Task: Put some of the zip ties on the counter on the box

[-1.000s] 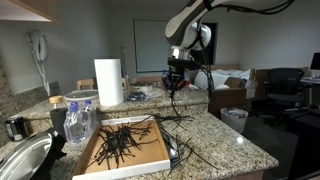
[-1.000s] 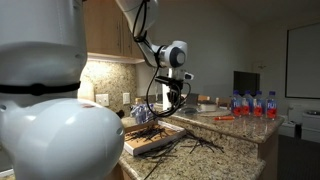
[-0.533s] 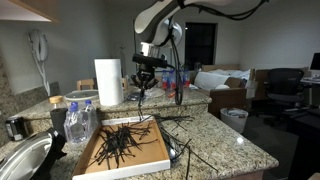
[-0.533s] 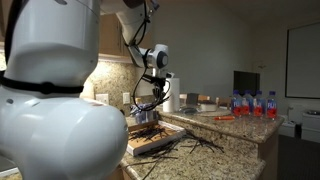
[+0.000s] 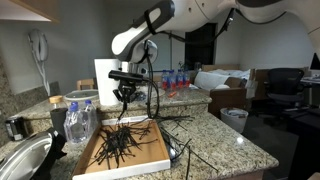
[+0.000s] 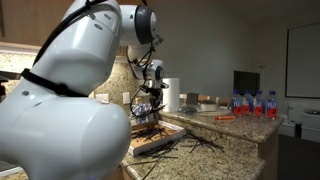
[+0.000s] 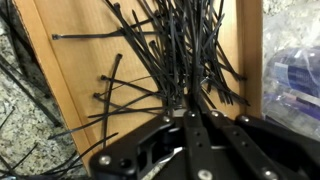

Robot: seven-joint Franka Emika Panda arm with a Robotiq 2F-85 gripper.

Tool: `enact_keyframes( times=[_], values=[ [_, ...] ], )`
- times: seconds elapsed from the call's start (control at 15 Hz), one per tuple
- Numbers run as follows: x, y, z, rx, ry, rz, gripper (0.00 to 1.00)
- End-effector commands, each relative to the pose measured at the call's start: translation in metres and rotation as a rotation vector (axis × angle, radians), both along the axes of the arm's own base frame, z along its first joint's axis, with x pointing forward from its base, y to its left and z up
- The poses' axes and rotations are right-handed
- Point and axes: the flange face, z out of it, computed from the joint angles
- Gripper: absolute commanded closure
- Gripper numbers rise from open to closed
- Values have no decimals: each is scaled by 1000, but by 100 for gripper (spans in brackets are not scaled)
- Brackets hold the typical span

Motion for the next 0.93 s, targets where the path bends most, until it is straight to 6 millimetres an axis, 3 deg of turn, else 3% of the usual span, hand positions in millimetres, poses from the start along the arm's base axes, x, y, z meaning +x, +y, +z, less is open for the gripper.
enact_keyframes(
  times=[0.0,0.07,0.2,0.6,0.87],
  values=[
    [15,9,-13,-31,35,-38,95],
    [18,10,-16,-30,44,-36,70],
    [21,14,-18,-36,58,-29,67],
    [-14,30,-15,-45,118,39,31],
    [-40,5,-3,-10,113,21,5]
  ],
)
